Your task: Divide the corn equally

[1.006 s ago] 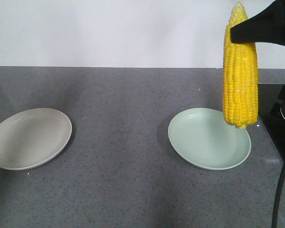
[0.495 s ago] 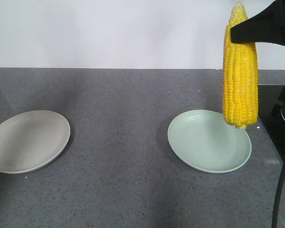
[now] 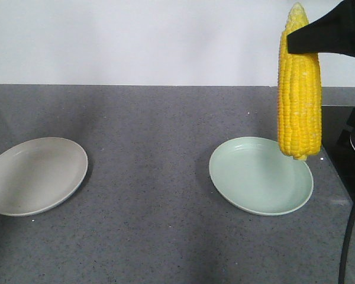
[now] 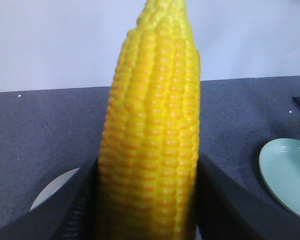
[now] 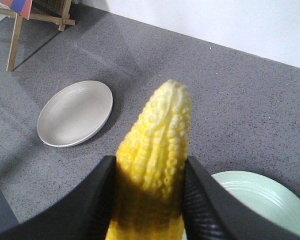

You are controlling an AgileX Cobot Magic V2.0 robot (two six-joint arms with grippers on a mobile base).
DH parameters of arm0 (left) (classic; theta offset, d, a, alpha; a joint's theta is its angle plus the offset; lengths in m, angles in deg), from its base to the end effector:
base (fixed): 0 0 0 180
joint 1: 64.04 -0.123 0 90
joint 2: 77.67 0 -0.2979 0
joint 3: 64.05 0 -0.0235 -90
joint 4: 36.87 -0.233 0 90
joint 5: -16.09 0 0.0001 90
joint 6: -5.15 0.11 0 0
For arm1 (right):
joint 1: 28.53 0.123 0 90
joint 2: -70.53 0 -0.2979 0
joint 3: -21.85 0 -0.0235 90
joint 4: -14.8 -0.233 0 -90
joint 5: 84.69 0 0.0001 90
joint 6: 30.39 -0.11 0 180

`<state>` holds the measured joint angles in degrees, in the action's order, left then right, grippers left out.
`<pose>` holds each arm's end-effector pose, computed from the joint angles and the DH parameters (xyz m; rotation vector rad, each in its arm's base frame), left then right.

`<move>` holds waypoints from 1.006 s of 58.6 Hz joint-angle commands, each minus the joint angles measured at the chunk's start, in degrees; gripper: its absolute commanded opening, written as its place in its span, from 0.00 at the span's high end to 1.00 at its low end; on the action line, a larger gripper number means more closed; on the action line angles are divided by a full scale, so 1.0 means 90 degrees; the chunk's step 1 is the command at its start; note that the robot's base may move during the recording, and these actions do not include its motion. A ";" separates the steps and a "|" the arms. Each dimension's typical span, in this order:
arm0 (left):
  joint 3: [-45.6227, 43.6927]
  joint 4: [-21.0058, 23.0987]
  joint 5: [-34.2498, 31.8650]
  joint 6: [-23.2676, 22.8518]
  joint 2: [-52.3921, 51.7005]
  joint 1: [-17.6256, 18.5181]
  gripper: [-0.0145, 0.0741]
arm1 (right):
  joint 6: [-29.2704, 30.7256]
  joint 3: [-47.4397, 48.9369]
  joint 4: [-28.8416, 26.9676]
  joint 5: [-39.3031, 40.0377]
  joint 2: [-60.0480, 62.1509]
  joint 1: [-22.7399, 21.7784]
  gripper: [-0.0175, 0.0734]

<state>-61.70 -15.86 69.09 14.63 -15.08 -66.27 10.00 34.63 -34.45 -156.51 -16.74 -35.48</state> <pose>0.1597 -0.0253 0.4611 0.0822 2.0165 -0.3082 0.2630 0.0477 0.4489 -0.6073 2.1067 0.6949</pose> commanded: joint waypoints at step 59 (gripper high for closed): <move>-0.0178 0.0166 -0.0424 0.0007 -0.0063 0.0019 0.84 | 0.0024 0.0194 -0.0373 0.0223 0.0190 -0.0053 0.81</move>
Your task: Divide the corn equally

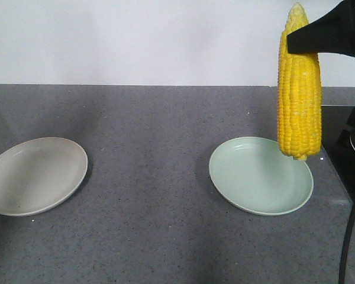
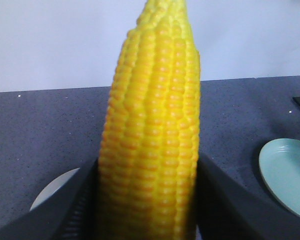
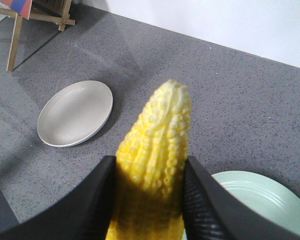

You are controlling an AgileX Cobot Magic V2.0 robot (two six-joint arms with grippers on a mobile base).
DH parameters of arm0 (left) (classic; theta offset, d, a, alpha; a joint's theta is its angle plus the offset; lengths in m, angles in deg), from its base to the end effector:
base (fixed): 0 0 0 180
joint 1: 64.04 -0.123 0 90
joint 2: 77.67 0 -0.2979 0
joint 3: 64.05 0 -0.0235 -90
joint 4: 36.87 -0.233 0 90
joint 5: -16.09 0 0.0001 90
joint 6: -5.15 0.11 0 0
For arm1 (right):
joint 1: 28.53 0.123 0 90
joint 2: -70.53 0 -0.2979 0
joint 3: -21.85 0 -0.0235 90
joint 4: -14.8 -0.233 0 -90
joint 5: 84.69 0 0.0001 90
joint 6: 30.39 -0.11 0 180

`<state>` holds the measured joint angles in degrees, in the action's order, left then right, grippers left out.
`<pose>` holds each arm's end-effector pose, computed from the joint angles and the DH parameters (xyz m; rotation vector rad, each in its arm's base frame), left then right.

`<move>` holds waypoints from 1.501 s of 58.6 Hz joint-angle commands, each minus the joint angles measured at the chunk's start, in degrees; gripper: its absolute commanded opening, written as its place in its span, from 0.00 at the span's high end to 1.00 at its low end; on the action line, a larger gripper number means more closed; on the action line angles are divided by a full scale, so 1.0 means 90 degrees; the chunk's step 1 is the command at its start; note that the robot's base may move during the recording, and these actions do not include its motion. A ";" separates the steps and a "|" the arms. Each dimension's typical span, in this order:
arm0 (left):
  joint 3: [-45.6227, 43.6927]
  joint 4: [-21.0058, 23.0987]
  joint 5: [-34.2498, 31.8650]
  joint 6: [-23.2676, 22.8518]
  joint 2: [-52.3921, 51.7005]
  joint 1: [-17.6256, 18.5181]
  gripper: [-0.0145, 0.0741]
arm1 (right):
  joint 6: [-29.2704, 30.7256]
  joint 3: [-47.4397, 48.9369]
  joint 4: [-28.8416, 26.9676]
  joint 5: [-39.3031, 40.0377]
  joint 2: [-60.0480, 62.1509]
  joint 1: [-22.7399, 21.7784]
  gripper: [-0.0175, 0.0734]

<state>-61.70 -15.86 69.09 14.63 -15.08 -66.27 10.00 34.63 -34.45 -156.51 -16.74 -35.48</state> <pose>0.1597 -0.0253 0.4611 0.0822 2.0165 -0.3082 0.2630 0.0477 0.4489 -0.6073 2.1067 0.6949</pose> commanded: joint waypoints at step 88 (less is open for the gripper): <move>-0.0177 0.0102 -0.1027 0.0135 0.0432 0.0019 0.84 | -0.0191 0.0194 0.0527 -0.0097 -0.0481 -0.0048 0.81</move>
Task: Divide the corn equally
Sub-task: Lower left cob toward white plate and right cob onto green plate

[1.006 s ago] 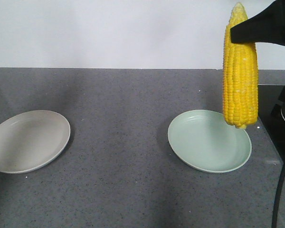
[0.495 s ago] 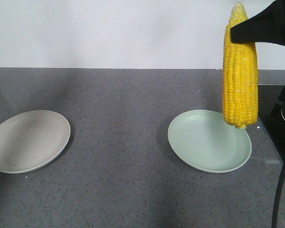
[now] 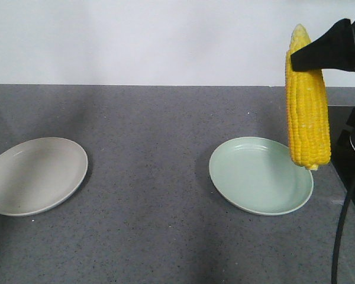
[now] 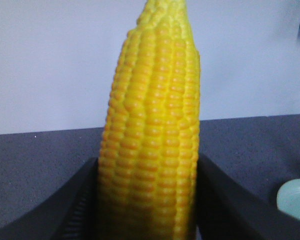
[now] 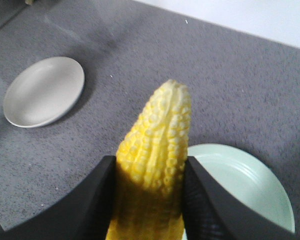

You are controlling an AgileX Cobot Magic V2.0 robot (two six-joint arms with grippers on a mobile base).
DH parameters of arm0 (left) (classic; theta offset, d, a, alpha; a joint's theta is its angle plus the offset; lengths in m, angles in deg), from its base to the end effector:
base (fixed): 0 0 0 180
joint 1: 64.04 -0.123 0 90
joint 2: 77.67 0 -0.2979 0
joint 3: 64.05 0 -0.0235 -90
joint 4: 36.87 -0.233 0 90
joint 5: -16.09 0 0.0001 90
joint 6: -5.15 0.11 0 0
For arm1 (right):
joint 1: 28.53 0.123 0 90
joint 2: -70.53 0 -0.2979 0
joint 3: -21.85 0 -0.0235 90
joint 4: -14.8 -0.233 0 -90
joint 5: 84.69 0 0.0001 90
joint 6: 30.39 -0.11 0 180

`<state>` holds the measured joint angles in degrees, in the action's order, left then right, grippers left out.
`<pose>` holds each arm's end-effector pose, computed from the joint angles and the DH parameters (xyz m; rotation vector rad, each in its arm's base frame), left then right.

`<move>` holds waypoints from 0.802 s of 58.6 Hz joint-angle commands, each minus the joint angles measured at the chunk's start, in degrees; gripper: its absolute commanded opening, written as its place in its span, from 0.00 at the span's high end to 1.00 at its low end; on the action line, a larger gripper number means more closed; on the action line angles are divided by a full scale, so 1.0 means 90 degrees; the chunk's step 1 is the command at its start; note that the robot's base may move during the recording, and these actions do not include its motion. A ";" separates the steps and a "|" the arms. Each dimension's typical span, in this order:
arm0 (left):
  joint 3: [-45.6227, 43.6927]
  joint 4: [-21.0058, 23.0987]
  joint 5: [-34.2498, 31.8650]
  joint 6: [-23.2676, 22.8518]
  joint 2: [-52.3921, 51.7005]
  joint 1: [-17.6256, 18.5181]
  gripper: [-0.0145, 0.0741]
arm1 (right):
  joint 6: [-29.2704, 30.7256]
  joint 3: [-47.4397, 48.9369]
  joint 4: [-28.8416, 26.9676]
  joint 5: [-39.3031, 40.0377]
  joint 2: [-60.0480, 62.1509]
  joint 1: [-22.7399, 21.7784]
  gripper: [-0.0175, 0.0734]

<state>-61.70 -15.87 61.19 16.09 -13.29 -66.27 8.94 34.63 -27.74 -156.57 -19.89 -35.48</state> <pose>0.1769 -0.0211 0.4690 0.0652 1.9137 -0.2693 0.2811 0.0370 0.4258 -0.5990 2.2309 0.6085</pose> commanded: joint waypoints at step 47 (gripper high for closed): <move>-0.0177 0.0115 0.0852 0.0182 0.2460 0.0019 0.84 | -0.0372 0.0194 0.1703 0.1284 -0.2191 0.1379 0.71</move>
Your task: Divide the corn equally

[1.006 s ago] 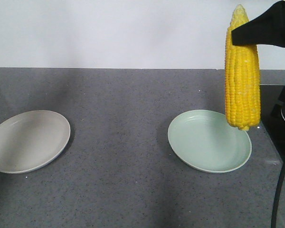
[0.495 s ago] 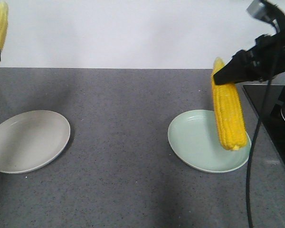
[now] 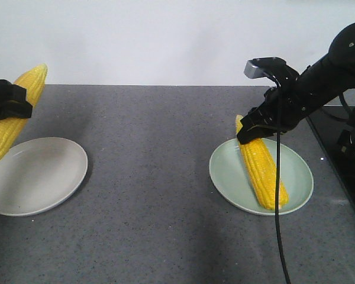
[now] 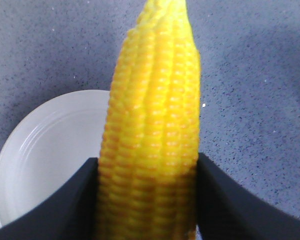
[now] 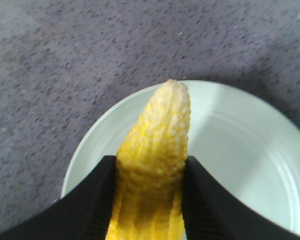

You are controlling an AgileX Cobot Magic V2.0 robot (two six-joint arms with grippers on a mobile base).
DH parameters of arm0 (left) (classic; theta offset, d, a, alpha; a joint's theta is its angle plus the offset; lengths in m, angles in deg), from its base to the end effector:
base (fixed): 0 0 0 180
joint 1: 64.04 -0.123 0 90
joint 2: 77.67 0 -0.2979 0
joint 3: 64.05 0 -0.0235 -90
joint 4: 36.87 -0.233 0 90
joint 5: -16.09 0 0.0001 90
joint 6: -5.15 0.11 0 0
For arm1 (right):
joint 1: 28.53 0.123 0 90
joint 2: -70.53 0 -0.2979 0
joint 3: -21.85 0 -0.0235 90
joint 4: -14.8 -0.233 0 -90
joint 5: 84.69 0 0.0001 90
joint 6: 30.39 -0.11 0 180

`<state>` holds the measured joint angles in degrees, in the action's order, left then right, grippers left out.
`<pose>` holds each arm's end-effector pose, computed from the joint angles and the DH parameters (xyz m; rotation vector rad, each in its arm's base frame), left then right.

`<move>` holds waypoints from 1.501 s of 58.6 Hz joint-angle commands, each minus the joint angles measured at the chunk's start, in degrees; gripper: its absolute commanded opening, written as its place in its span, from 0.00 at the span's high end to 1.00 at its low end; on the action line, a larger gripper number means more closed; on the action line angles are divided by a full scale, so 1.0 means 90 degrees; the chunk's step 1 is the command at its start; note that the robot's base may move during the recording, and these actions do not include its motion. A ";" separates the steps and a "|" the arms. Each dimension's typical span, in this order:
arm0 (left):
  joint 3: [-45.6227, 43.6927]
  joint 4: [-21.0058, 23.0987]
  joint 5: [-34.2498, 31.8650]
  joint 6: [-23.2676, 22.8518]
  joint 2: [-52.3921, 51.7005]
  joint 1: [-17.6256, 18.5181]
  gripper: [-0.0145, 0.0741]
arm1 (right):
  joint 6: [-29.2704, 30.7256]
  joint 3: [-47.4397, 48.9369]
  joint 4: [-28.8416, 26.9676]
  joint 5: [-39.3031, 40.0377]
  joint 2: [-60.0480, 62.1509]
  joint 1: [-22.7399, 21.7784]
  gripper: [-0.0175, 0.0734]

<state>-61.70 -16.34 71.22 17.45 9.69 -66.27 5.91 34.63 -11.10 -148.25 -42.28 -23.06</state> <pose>0.2834 -0.0207 0.3610 0.0779 2.4726 -0.3455 0.3759 0.0792 0.2844 -0.7820 2.6022 0.4726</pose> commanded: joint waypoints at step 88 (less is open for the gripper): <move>-0.0183 -0.0316 -0.0480 0.0464 0.1395 0.0019 0.50 | -0.1264 0.0194 -0.0056 0.0690 0.2296 -0.0039 0.21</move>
<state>-61.70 -19.03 68.08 21.88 23.61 -66.27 -5.91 34.63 -9.96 -145.19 -24.95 -23.10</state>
